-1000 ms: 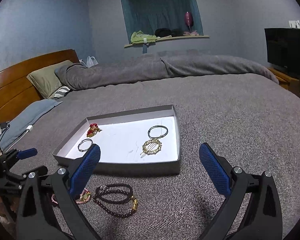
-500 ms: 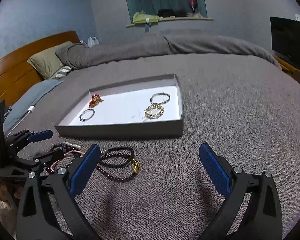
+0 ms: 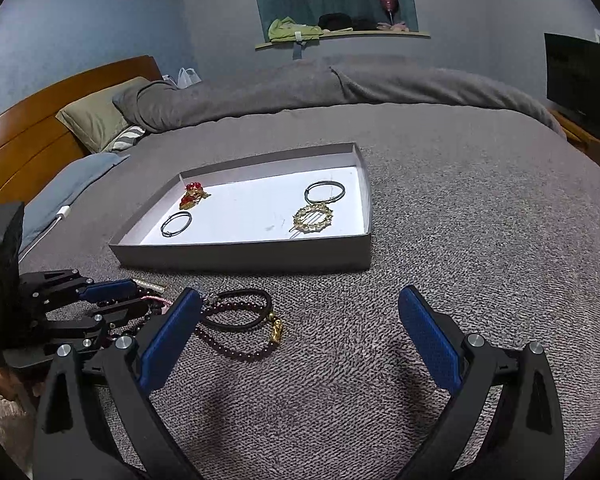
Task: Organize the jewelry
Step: 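Grasp the pink cord bracelet with the left tool while the right tool grasps the black hair tie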
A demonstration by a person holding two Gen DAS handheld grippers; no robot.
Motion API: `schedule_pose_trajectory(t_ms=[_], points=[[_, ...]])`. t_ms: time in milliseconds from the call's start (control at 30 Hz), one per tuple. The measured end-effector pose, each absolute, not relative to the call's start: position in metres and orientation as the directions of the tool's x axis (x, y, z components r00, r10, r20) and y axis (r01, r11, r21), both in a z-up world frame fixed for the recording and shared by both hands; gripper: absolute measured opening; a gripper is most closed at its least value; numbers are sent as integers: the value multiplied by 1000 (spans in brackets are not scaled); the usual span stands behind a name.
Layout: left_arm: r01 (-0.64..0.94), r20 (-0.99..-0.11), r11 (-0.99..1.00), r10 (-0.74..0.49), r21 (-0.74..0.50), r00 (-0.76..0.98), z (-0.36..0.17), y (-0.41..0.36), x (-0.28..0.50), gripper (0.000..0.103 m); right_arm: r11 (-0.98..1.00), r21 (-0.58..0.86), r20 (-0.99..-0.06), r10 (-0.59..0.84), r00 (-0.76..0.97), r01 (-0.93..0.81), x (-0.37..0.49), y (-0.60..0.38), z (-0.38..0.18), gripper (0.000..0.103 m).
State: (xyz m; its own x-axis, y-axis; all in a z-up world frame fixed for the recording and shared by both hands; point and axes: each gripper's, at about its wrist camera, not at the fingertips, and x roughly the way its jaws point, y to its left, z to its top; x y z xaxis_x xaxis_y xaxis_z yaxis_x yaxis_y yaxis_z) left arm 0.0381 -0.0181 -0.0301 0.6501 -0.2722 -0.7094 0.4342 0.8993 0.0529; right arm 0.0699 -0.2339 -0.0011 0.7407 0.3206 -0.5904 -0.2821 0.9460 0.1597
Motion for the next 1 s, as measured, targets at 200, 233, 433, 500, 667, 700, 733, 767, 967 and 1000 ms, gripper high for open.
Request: schedule_pose_trajectory(t_ms=[200, 233, 433, 500, 667, 700, 733, 767, 967, 1000], points=[[436, -734, 892, -217, 118, 643, -41, -25, 43, 5, 945, 134, -597, 318, 737, -299, 69, -226, -2, 97], [433, -733, 893, -213, 121, 646, -41, -24, 44, 3, 945, 129, -600, 316, 735, -301, 69, -225, -3, 97], [428, -685, 902, -275, 60, 675, -19, -12, 36, 3, 939, 138, -613, 331, 717, -316, 72, -222, -8, 97], [425, -665, 905, -300, 29, 684, -11, -7, 33, 3, 933, 145, -622, 345, 703, -329, 73, -218, -12, 96], [388, -630, 922, -310, -15, 712, 2, 2, 34, 3, 929, 119, -639, 342, 689, -351, 80, -200, -19, 76], [382, -625, 924, -310, -21, 716, 4, 3, 35, 3, 933, 103, -652, 326, 685, -345, 83, -196, -22, 69], [376, -620, 926, -311, -28, 721, 5, 4, 35, 3, 934, 103, -659, 321, 680, -341, 86, -195, -24, 57], [374, -619, 927, -311, -30, 721, 6, 5, 36, 3, 935, 112, -666, 322, 673, -336, 89, -194, -25, 52], [364, -629, 931, -287, -6, 723, 3, 5, 37, 3, 941, 121, -690, 308, 655, -315, 100, -193, -29, 32], [363, -628, 932, -289, -10, 723, 3, 6, 37, 3, 941, 124, -699, 309, 645, -316, 102, -192, -31, 31]])
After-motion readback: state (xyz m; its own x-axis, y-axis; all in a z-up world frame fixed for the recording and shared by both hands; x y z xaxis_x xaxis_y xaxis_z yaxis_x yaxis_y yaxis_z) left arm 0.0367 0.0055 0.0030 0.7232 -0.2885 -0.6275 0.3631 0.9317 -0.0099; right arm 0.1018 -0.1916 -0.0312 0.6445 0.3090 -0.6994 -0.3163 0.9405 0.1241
